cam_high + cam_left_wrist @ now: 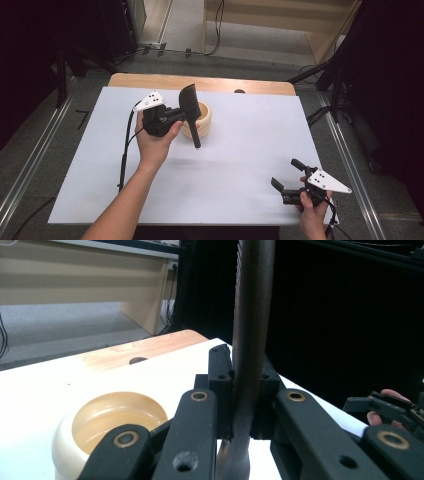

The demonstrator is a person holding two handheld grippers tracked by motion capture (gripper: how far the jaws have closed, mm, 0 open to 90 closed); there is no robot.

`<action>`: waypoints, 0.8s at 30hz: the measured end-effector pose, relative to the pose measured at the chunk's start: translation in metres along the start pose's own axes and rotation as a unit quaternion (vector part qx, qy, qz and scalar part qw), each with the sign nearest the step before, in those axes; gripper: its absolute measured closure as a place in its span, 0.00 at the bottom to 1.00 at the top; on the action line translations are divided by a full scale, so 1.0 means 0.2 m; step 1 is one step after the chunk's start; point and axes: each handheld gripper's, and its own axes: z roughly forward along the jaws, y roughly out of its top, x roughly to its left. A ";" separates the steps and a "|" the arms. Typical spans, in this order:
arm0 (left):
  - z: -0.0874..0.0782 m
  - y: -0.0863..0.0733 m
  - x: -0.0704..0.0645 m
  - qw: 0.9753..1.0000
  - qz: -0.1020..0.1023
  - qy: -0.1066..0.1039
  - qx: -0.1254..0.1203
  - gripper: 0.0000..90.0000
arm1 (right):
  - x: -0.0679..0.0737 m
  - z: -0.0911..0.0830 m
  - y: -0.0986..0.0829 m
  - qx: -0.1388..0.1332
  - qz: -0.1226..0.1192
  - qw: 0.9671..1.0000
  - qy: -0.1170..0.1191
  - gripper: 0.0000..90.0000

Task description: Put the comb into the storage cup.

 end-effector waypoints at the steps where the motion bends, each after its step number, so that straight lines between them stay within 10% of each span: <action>1: 0.00 0.00 0.00 1.000 -0.001 0.000 -0.001 0.93 | 0.00 -0.01 0.00 0.001 0.001 1.000 -0.002 0.00; 24: 0.00 0.14 0.10 1.000 -0.005 0.018 -0.024 0.93 | -0.07 -0.06 -0.03 -0.002 0.011 1.000 -0.014 0.00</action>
